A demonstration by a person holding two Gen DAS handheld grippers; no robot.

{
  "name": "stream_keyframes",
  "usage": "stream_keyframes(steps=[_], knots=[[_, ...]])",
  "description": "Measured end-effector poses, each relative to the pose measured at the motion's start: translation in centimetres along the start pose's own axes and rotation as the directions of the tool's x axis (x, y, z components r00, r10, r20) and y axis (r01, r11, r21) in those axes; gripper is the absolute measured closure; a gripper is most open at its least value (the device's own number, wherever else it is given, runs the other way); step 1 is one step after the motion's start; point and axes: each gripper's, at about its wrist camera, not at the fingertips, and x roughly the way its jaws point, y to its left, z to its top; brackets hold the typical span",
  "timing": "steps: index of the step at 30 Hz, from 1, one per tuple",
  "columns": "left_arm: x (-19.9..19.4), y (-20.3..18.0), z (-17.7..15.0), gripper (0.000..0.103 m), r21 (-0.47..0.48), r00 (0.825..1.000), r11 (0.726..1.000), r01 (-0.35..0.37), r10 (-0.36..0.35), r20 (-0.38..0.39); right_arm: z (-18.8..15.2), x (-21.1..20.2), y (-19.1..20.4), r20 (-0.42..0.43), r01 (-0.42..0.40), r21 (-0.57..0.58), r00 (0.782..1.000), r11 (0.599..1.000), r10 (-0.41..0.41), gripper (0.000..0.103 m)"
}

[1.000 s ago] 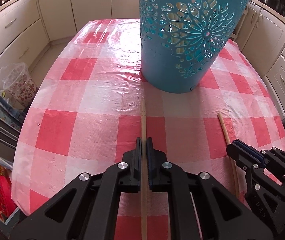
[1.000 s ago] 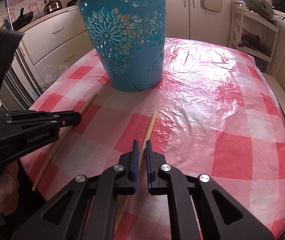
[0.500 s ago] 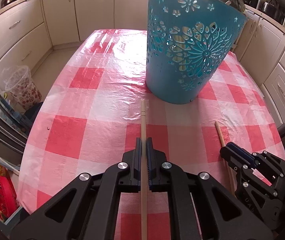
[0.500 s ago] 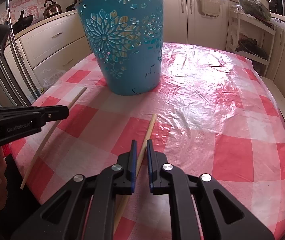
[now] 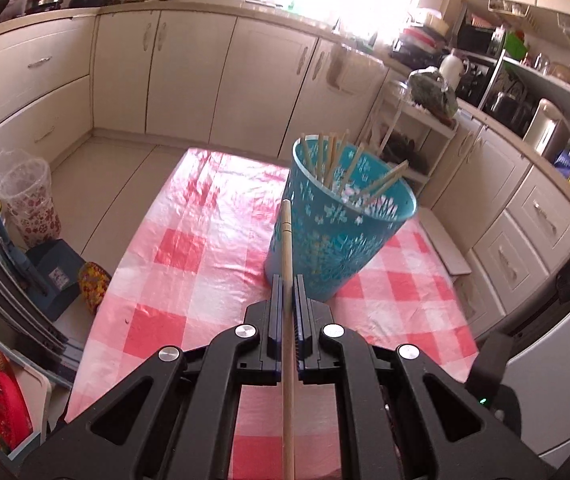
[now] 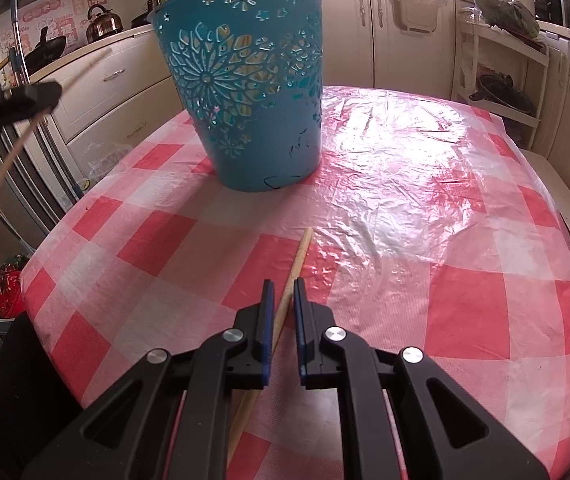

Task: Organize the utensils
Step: 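Lift the chopstick over the teal cup and open the left tool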

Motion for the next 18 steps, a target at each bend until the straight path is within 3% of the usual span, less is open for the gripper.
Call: stream_keyframes(steps=[5, 9, 18], knots=[[-3.0, -1.2, 3.9, 0.098, 0.000, 0.992, 0.999, 0.035, -0.035, 0.121, 0.0, 0.0, -0.2, 0.002, -0.016, 0.012, 1.000, 1.000, 0.016, 0.093], [-3.2, -3.3, 7.0, 0.098, 0.023, 0.978, 0.999, 0.047, -0.051, 0.203, 0.0, 0.0, -0.5, 0.005, -0.034, 0.029, 0.999, 0.999, 0.034, 0.093], [2.8, -7.5, 13.0, 0.098, 0.064, 0.936, 0.998, -0.001, -0.021, 0.351, 0.0, 0.0, -0.9, 0.009, -0.068, 0.047, 0.998, 0.997, 0.067, 0.093]])
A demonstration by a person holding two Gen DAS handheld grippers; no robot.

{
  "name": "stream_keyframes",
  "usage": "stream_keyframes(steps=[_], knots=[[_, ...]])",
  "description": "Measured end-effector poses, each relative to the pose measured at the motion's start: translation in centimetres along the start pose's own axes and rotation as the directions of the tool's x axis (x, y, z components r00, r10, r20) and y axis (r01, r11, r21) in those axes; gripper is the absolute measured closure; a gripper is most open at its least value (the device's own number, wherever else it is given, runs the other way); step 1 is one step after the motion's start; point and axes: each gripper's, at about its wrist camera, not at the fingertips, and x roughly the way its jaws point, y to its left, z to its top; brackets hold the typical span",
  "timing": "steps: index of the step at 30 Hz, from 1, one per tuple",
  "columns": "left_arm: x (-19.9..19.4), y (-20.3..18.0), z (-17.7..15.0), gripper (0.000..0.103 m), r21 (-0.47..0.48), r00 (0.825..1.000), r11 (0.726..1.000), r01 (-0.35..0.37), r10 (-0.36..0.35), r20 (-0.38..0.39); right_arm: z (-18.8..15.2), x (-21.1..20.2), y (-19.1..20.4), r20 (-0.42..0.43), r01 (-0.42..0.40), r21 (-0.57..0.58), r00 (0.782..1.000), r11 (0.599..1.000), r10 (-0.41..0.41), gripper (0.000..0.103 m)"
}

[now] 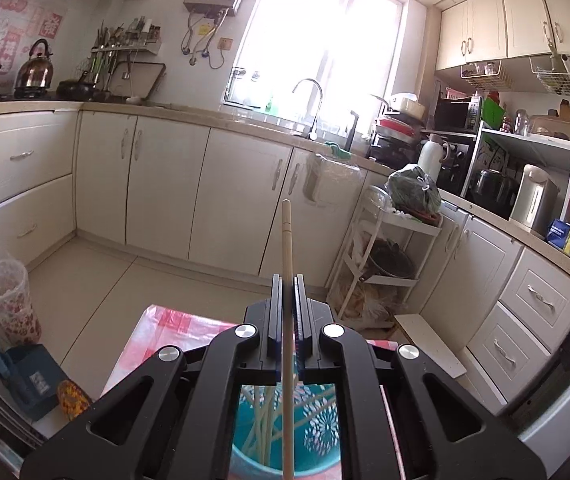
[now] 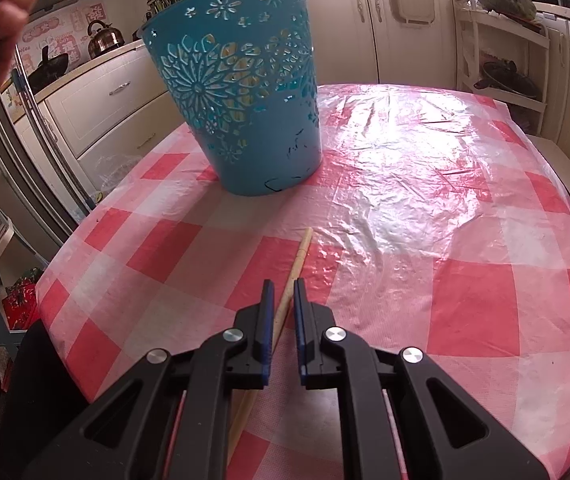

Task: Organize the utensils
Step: 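Lift the chopstick over the teal cup and open the left tool, then grasp the last chopstick with the right tool and drop it into the cup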

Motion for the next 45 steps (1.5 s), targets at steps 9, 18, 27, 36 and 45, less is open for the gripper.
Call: stream_keyframes(steps=[9, 18, 27, 36, 45], knots=[[6.6, 0.5, -3.3, 0.098, 0.000, 0.996, 0.998, -0.057, 0.057, -0.063, 0.3, 0.2, -0.3, -0.015, -0.019, 0.013, 1.000, 1.000, 0.020, 0.093], [6.9, -0.2, -5.6, 0.096, 0.106, 0.979, 0.992, -0.061, 0.080, -0.185, 0.4, 0.2, -0.5, -0.025, -0.029, 0.021, 0.999, 0.999, 0.030, 0.093], [-1.2, 2.7, -7.5, 0.045, 0.129, 0.962, 0.972, -0.197, 0.217, -0.168, 0.4, -0.1, -1.0, -0.062, -0.055, 0.056, 0.996, 0.997, 0.059, 0.093], [-5.6, 8.1, -15.3, 0.043, 0.020, 0.903, 0.972, -0.235, 0.225, -0.366, 0.4, -0.2, 1.2, -0.069, 0.079, -0.080, 0.994, 0.994, -0.084, 0.096], [-8.1, 11.0, -18.8, 0.042, -0.045, 0.881, 0.966, -0.253, 0.211, -0.423, 5.4, -8.3, -2.1, 0.169, -0.290, 0.171, 0.950, 0.942, 0.262, 0.098]])
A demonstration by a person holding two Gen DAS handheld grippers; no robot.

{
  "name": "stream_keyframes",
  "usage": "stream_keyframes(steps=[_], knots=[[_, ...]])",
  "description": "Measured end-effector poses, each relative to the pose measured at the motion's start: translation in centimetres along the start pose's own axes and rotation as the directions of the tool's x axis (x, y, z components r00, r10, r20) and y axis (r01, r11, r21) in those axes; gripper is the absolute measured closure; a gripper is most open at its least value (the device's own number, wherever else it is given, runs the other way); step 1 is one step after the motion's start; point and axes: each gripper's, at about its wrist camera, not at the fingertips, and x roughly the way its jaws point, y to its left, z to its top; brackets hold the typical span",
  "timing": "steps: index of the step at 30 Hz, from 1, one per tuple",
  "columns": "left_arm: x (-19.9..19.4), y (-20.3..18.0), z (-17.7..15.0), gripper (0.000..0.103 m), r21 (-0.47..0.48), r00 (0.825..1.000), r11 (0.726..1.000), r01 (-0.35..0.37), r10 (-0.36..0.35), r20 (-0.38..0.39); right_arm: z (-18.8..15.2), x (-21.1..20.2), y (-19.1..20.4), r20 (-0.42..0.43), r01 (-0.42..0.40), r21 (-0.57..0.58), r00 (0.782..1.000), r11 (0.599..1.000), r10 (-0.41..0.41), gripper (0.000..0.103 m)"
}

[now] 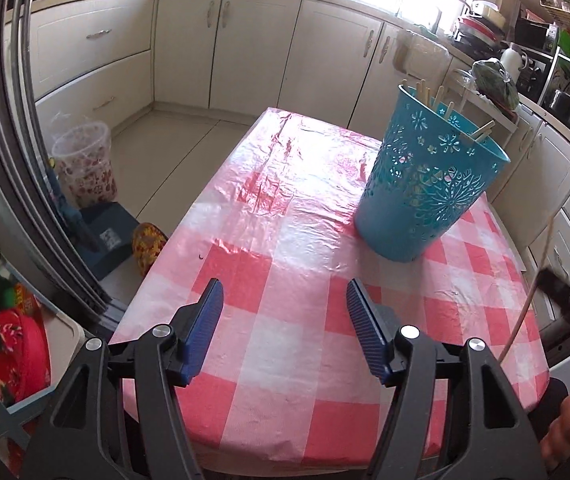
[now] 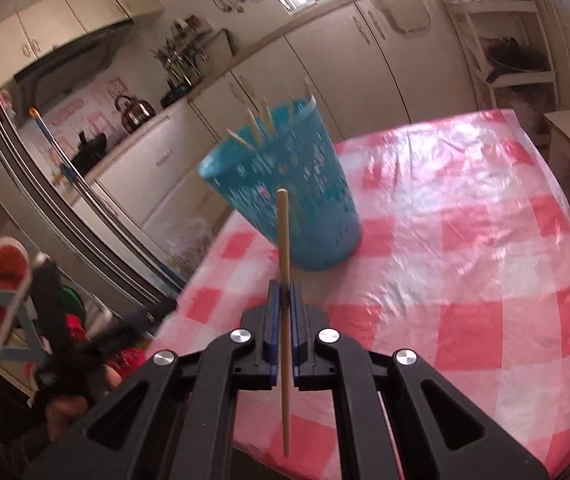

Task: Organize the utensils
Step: 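Grasp the last chopstick with the right tool and drop it into the cup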

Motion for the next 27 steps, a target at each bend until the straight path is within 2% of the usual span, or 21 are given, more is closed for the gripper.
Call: stream_keyframes(steps=[5, 9, 15, 18, 22, 24, 27], knots=[[-0.5, -0.4, -0.5, 0.042, 0.007, 1.000, 1.000, 0.007, -0.007, 0.002, 7.3, -0.2, 4.2, 0.150, -0.074, -0.076, 0.985, 0.994, 0.085, 0.098], [-0.7, -0.6, -0.2, 0.042, 0.009, 1.000, 1.000, 0.015, -0.015, 0.010, 11.7, 0.9, 5.9, 0.207, -0.089, -0.113, 0.972, 0.990, 0.111, 0.098], [0.1, 0.4, -0.2, 0.042, -0.029, 1.000, 0.999, 0.021, -0.021, -0.007, 14.1, 1.3, 6.2, 0.238, -0.079, -0.118, 0.966, 0.990, 0.105, 0.098], [0.6, 0.5, -0.4, 0.042, -0.036, 0.999, 0.999, 0.024, -0.025, -0.023, 14.7, 1.7, 6.5, 0.252, -0.016, -0.152, 0.966, 0.988, 0.055, 0.098], [0.3, 0.3, -0.2, 0.042, -0.029, 1.000, 0.999, 0.027, -0.027, -0.015, 14.5, 3.9, 6.5, 0.217, 0.091, -0.206, 0.975, 0.974, -0.046, 0.098], [-0.2, 0.2, 0.0, 0.042, -0.022, 1.000, 0.999, 0.025, -0.025, -0.002, 13.7, 5.7, 6.1, 0.153, 0.124, -0.234, 0.984, 0.964, -0.089, 0.098], [-1.3, -0.5, 0.4, 0.038, 0.009, 1.000, 1.000, 0.011, -0.011, 0.019, 11.9, 8.3, 4.9, 0.050, 0.165, -0.255, 0.986, 0.953, -0.157, 0.098]])
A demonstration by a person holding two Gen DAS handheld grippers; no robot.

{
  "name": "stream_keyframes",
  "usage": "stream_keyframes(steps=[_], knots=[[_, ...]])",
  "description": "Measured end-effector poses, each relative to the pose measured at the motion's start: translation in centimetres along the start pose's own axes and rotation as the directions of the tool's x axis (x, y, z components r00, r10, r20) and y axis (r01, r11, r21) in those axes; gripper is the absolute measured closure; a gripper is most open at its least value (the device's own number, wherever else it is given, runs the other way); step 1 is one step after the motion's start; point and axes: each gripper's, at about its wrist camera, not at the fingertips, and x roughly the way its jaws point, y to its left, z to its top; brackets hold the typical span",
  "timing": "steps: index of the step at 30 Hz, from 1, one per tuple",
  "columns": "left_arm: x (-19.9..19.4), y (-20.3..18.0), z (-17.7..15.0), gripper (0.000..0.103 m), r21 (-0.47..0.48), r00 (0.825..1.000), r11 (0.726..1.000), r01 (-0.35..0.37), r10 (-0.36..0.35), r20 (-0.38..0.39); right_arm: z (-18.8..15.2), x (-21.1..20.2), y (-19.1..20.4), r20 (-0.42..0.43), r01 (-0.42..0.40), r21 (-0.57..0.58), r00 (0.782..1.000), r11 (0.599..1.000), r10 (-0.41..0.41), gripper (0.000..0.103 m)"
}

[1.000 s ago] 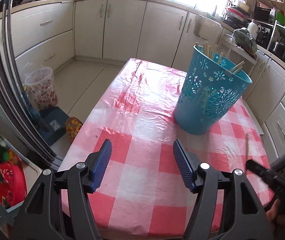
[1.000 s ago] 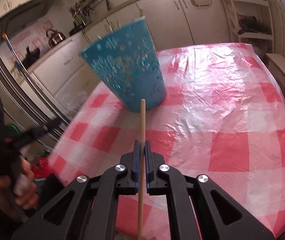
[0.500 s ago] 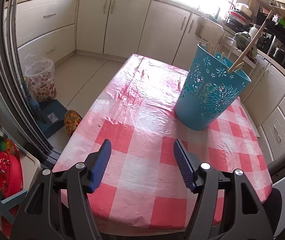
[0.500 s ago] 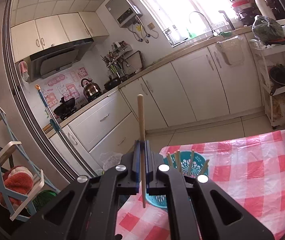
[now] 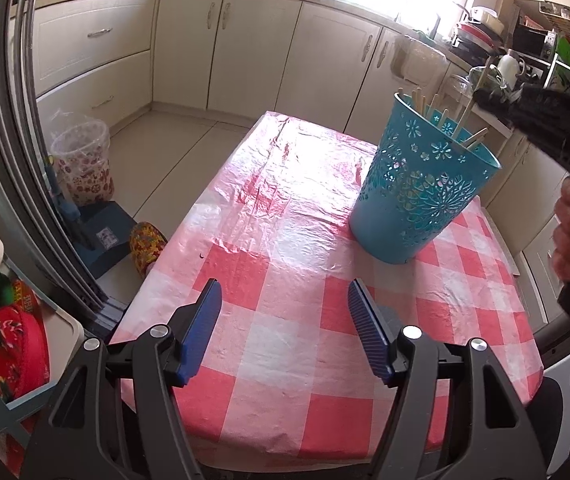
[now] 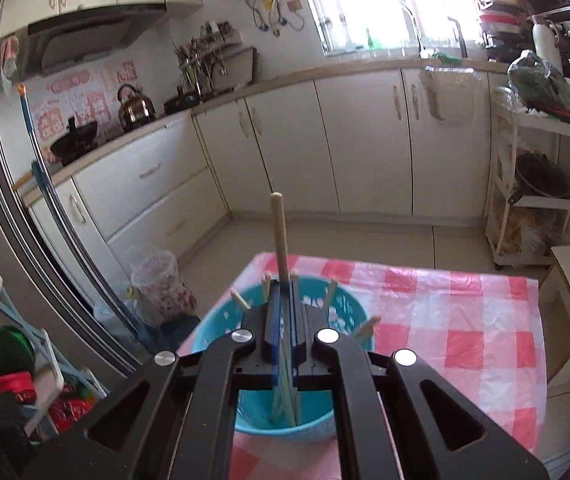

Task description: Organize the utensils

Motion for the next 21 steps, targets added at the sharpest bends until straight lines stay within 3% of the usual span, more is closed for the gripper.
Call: stream_keyframes(steps=[2, 3, 4, 6, 8, 10, 15, 21], knots=[[-1.2, -0.7, 0.3, 0.031, 0.030, 1.000, 0.999, -0.012, 0.011, 0.018, -1.2, 0.2, -0.5, -0.037, 0.023, 0.029, 0.999, 0.999, -0.022, 0.096], [-1.8, -1.1, 0.4, 0.024, 0.046, 0.999, 0.999, -0.017, 0.016, 0.027, -1.8, -0.5, -0.7, -0.033, 0.020, 0.050, 0.999, 0.999, -0.019, 0.085], [-2.4, -1.5, 0.6, 0.021, 0.059, 0.999, 0.998, -0.024, 0.022, 0.037, -2.3, -1.5, -0.5, -0.013, 0.023, 0.060, 1.000, 0.998, -0.022, 0.065], [-3.9, -2.3, 0.7, 0.015, 0.090, 0.998, 0.995, -0.038, 0.033, 0.061, -3.4, -4.1, 0.3, 0.032, 0.059, 0.055, 0.998, 0.997, -0.061, 0.046], [-5.5, -3.3, 0.8, 0.011, 0.127, 0.996, 0.991, -0.052, 0.042, 0.082, -4.8, -7.1, 1.4, 0.064, 0.077, 0.046, 0.995, 0.996, -0.080, 0.036], [-7.2, -4.3, 0.8, 0.008, 0.155, 0.992, 0.985, -0.077, 0.061, 0.106, -6.3, -9.8, 2.3, 0.082, 0.116, 0.055, 0.989, 0.992, -0.121, 0.011], [-11.4, -6.7, 0.4, 0.008, 0.209, 0.988, 0.968, -0.136, 0.115, 0.106, -9.8, -16.0, 3.9, 0.098, 0.210, 0.078, 0.971, 0.975, -0.217, 0.007], [-16.8, -9.2, -0.9, 0.008, 0.297, 0.980, 0.938, -0.181, 0.147, 0.131, -9.9, -21.1, 5.0, 0.087, 0.262, 0.152, 0.957, 0.953, -0.277, 0.007]])
